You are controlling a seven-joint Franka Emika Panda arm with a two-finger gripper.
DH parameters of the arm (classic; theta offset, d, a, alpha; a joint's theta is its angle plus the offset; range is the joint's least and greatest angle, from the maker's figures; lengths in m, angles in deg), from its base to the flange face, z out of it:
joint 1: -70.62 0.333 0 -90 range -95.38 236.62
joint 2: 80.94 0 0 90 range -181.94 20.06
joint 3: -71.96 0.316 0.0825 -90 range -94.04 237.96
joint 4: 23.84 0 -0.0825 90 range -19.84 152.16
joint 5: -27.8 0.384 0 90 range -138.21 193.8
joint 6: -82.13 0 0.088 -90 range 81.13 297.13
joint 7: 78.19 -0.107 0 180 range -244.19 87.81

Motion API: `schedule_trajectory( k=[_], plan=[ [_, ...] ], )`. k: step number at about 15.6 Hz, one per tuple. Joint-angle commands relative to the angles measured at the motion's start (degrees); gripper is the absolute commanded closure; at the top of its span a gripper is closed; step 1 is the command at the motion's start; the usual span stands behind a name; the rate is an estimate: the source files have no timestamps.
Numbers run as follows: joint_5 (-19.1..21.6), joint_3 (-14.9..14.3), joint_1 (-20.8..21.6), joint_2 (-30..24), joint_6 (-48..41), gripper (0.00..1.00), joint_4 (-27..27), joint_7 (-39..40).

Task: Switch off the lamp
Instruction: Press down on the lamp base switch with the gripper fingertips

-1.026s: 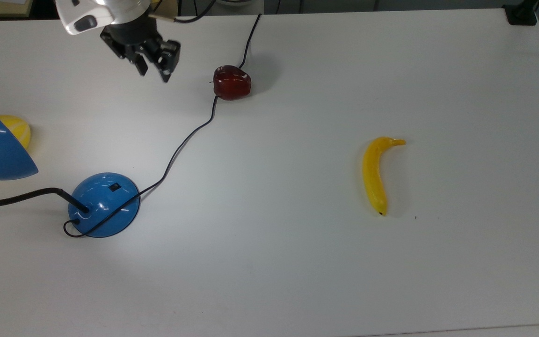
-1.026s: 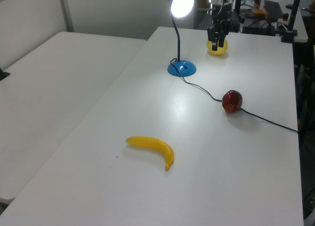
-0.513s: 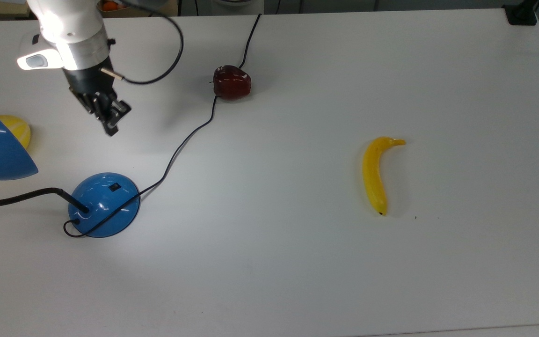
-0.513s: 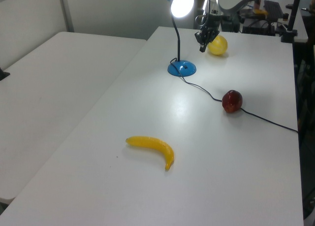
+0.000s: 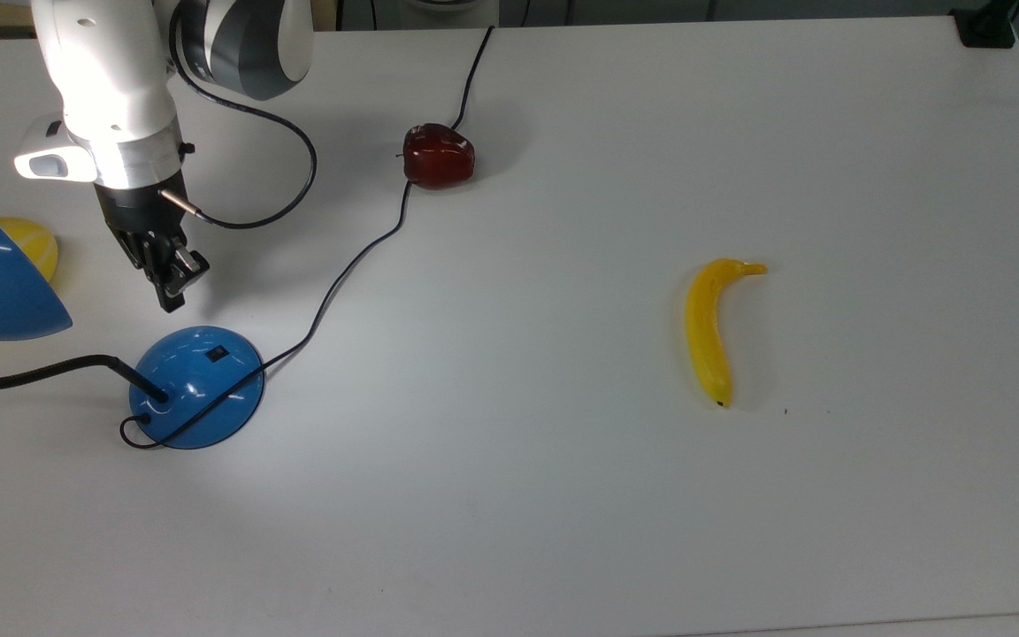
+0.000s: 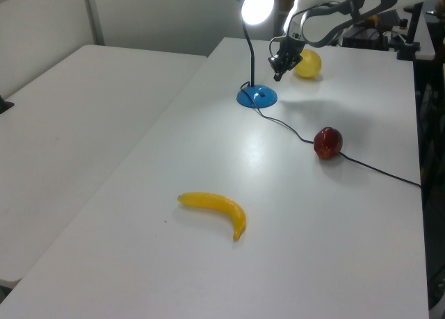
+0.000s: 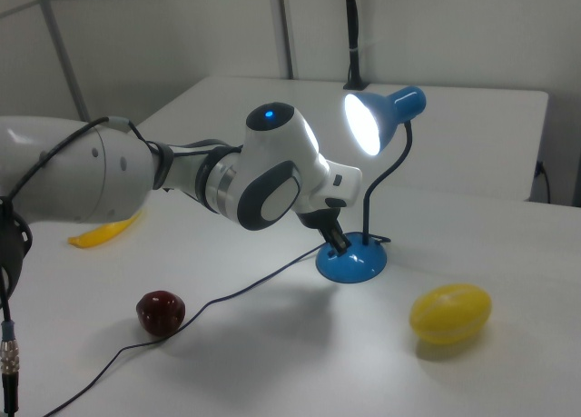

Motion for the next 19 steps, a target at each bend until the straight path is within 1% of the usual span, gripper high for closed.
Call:
schedule_trajectory(
  k=[1, 4, 6, 7, 9, 14, 19],
  plan=[
    [-1.6, -0.6, 1.5, 0.9, 3.8, 1.0, -0.2, -3.6],
    [-1.5, -0.6, 1.8, 1.5, 4.5, 1.0, -0.3, -4.2],
    [-1.7, -0.6, 2.0, 3.2, 4.9, 1.0, -3.0, -5.4],
    [-2.1, -0.6, 2.8, 4.0, 4.9, 1.0, -3.5, -6.1],
    [-3.3, -0.8, 3.4, 4.4, 4.9, 1.0, -3.5, -7.6],
    [-4.6, -1.1, 4.7, 6.5, 5.0, 1.0, -3.6, -8.1],
    [-5.3, -1.3, 5.4, 6.6, 5.0, 1.0, -3.5, -8.1]
  ],
)
